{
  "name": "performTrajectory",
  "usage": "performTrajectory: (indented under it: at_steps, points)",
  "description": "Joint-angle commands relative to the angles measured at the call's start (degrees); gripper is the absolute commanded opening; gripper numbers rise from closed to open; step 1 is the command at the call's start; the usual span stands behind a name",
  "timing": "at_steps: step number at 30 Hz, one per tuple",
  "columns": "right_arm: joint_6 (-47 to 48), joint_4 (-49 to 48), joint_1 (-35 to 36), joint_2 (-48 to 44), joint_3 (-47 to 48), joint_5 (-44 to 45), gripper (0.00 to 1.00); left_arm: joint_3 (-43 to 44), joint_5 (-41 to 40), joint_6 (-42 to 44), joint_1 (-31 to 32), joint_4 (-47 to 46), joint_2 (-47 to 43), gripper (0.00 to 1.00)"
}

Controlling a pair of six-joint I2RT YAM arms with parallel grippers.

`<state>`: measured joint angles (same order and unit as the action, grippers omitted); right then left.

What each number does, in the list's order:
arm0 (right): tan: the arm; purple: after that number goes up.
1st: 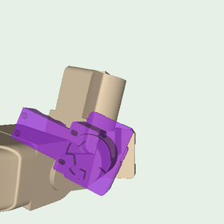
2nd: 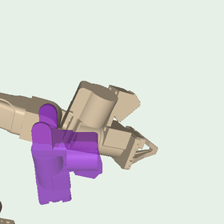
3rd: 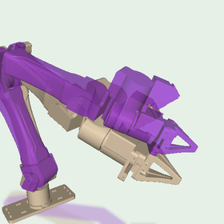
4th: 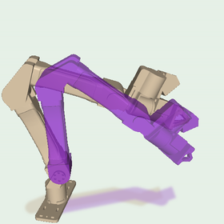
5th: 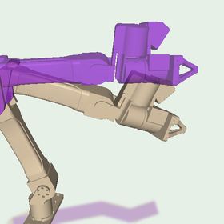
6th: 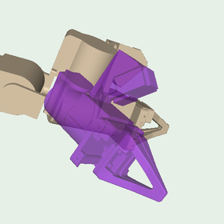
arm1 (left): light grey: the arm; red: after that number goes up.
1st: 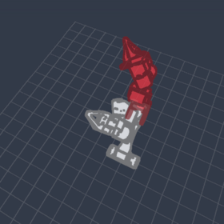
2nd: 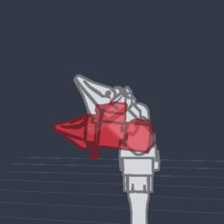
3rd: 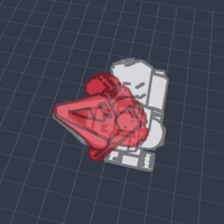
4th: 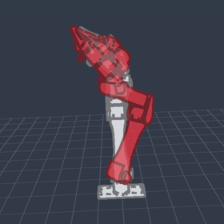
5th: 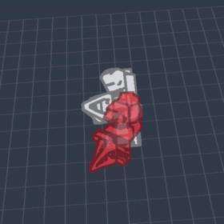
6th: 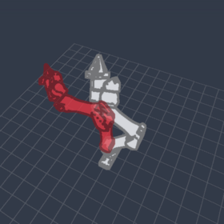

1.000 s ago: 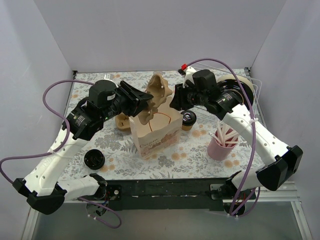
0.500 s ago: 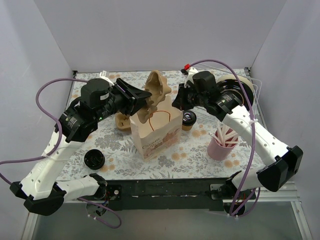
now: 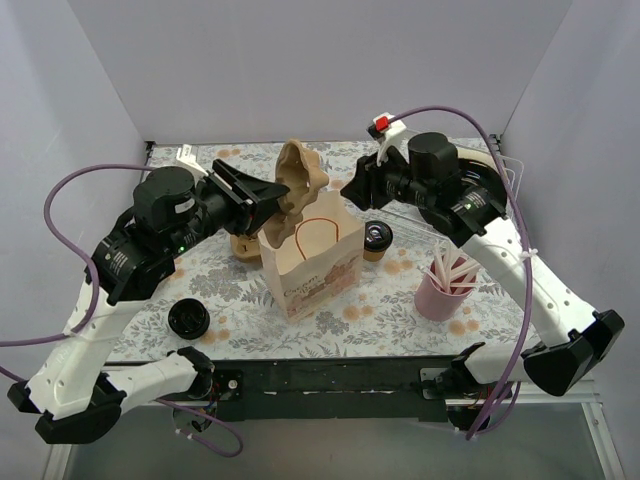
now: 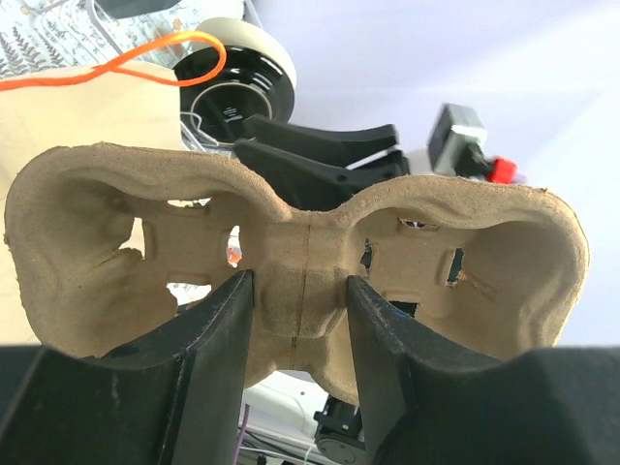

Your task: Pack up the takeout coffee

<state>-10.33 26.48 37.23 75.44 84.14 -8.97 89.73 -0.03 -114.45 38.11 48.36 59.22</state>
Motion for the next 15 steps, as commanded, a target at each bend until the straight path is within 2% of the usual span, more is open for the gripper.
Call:
performTrajectory:
  at_steps: [1, 4, 7, 8, 11, 15]
  points:
    - [14.97, -12.4, -2.68, -1.87, 1.82, -10.78, 0.52, -1.66, -0.93, -18.17, 0.21, -0.8, -3.49, 0.19]
    - [17.36, -20.11, -4.44, -1.97, -2.13, -20.97, 0.6, -3.07, -0.67, -18.61, 0.21, -1.86, -4.03, 0.19]
    - [18.14, -24.43, -7.51, 1.36, -1.79, -33.79, 0.63, -2.2, -0.15, -17.65, 0.21, -1.69, -3.24, 0.19]
    - [19.02, -25.94, -8.05, 2.07, -2.22, -41.49, 0.63, -1.67, -0.06, -17.21, 0.21, -1.43, -2.45, 0.19]
    - [18.07, -34.88, -8.76, 4.1, -4.6, -47.96, 0.65, -1.05, -0.06, -16.15, 0.21, -0.28, -1.74, 0.19]
    - [19.38, -33.07, -8.76, 8.49, -0.38, -50.52, 0.66, -2.72, -0.06, -16.06, 0.21, -1.68, -2.27, 0.19]
